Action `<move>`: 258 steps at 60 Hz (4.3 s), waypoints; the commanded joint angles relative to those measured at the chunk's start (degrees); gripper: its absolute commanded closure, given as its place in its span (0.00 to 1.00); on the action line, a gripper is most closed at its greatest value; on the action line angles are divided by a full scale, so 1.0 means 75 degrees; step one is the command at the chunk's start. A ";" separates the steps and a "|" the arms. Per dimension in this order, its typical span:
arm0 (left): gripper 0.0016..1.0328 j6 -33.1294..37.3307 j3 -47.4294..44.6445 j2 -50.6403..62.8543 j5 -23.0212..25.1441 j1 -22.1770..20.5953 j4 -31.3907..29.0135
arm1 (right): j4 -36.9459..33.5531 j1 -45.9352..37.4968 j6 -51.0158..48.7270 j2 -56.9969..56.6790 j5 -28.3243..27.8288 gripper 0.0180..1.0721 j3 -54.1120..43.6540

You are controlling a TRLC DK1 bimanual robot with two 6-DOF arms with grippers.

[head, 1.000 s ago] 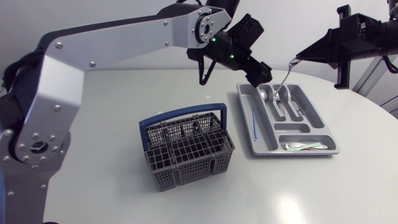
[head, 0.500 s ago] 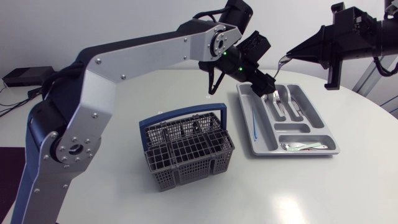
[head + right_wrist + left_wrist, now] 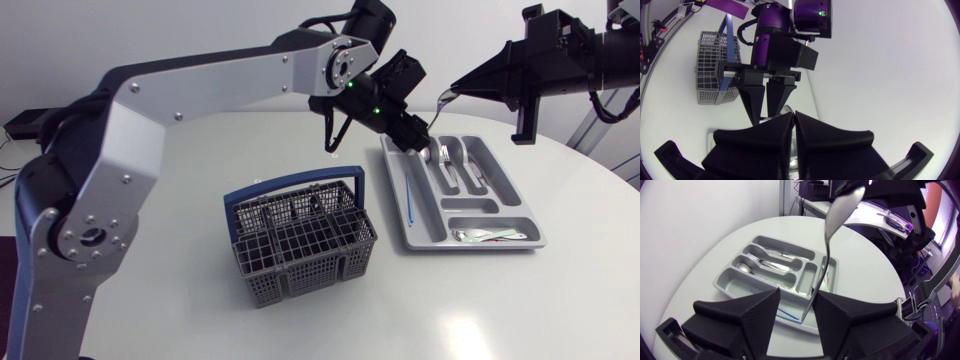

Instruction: Unload the cutlery basket into the drawer organizer.

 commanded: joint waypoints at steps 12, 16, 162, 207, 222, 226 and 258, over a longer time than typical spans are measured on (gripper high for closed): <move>0.68 0.0064 -0.0581 -0.0722 0.0113 0.0061 0.0213 | 0.0083 -0.0030 0.0138 -0.0076 0.0038 0.95 -0.0313; 0.72 0.0064 -0.0605 -0.0722 0.0136 0.0061 0.0225 | 0.0094 -0.0007 0.0174 -0.0076 0.0038 0.95 -0.0313; 0.97 -0.0100 -0.1203 -0.0616 0.0101 -0.0349 0.0811 | 0.3059 -0.0663 0.3795 -0.0135 0.0167 0.28 -0.0489; 0.97 -0.0393 -0.0441 -0.0276 0.0019 -0.0221 0.0846 | 0.2403 -0.0382 0.4158 -0.2221 0.0225 0.28 -0.2364; 0.97 -0.1085 -0.0429 -0.0276 -0.0180 -0.0092 0.1197 | 0.2895 -0.0827 0.5646 -0.2314 0.0237 0.28 -0.3032; 0.97 -0.1530 -0.0429 -0.0276 -0.0227 0.0026 0.1408 | 0.2883 -0.0886 0.6197 -0.2209 0.0249 0.28 -0.3102; 0.97 -0.4143 -0.0781 -0.0300 -0.0578 0.0178 0.2416 | 0.3598 -0.0147 0.9244 -0.0873 0.0378 0.37 -0.2926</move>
